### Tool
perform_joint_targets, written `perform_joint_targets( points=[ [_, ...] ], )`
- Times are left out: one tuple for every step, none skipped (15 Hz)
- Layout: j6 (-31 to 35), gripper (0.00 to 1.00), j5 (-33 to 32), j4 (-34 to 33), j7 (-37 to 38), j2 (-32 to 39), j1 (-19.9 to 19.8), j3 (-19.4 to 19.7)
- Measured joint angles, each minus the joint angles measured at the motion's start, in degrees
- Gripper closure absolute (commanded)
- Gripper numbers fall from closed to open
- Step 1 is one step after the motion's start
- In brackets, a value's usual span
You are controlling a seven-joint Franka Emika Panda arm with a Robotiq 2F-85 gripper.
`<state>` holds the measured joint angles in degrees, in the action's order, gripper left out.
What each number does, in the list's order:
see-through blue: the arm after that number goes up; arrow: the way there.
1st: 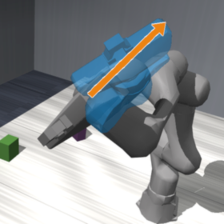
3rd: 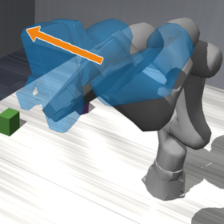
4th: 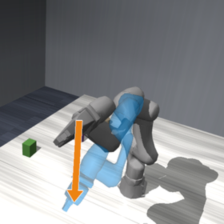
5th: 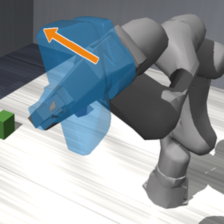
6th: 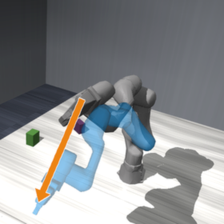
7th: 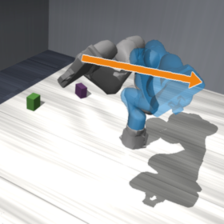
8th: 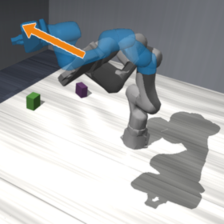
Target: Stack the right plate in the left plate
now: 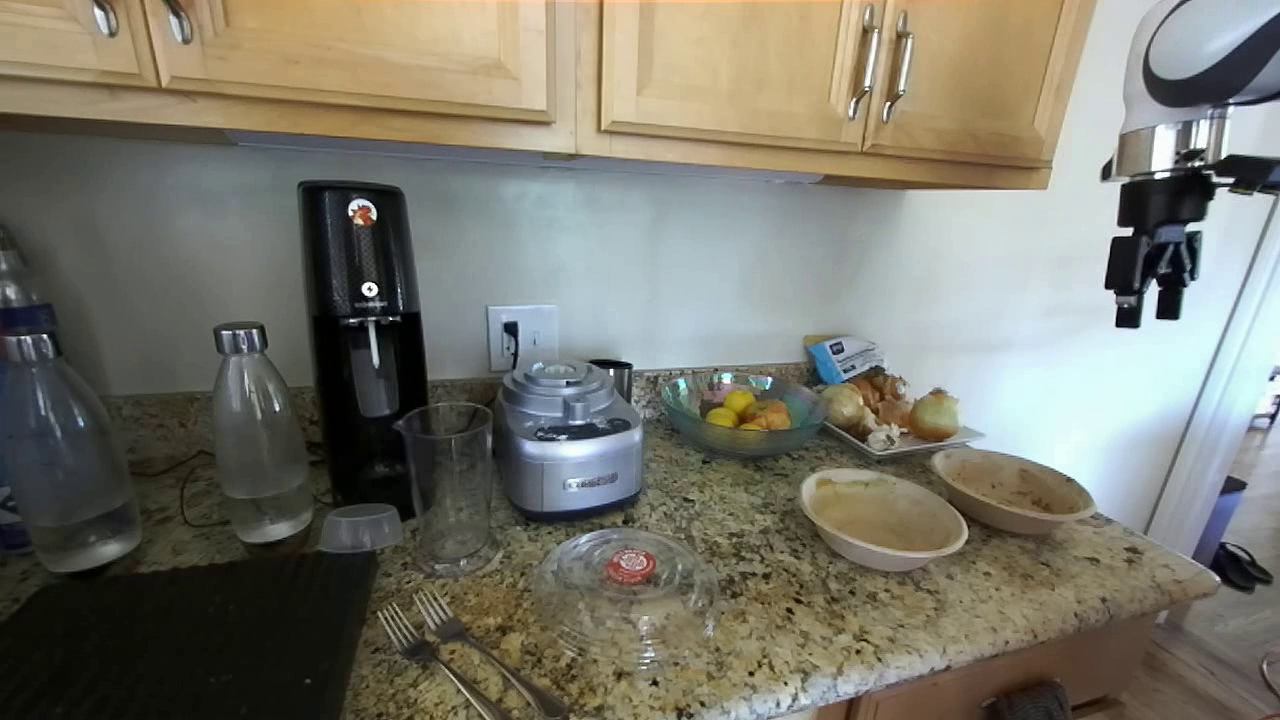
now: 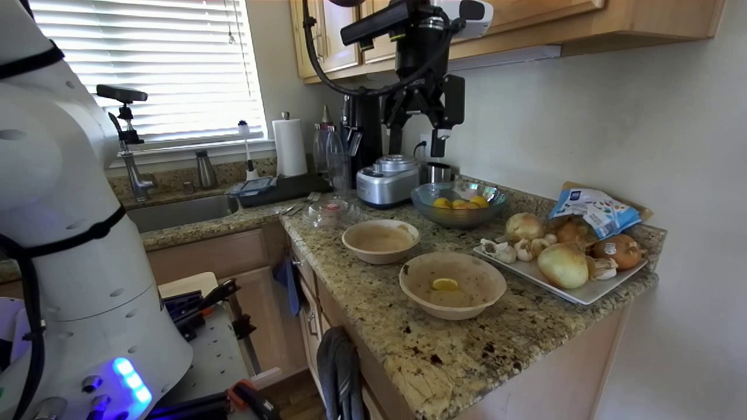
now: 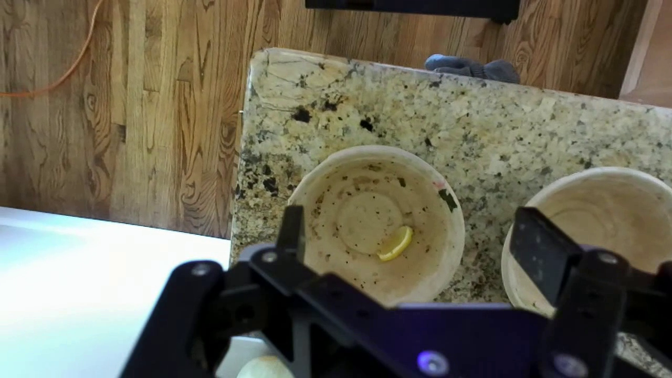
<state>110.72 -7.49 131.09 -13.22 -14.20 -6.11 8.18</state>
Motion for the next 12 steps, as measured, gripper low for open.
perform_joint_targets(
  points=[
    [0.0,0.00,0.0,-0.1,0.0,0.0,0.0,0.0],
    [0.0,0.00,0.0,-0.1,0.0,0.0,0.0,-0.1],
    [0.0,0.00,0.0,-0.2,0.0,0.0,0.0,-0.2],
    [0.0,0.00,0.0,-0.2,0.0,0.0,0.0,-0.2],
    [0.0,0.00,0.0,-0.2,0.0,0.0,0.0,-0.2],
    [0.0,0.00,0.0,-0.2,0.0,0.0,0.0,-0.2],
    [0.0,0.00,0.0,-0.2,0.0,0.0,0.0,-0.2],
    [0.0,0.00,0.0,-0.2,0.0,0.0,0.0,-0.2],
    [0.0,0.00,0.0,-0.2,0.0,0.0,0.0,-0.2],
    [0.0,0.00,0.0,-0.2,0.0,0.0,0.0,-0.2],
    [0.2,0.00,0.1,-0.2,-0.3,0.1,0.0,0.0],
    [0.9,0.00,0.2,-0.1,-1.5,0.2,0.0,0.4]
  ],
)
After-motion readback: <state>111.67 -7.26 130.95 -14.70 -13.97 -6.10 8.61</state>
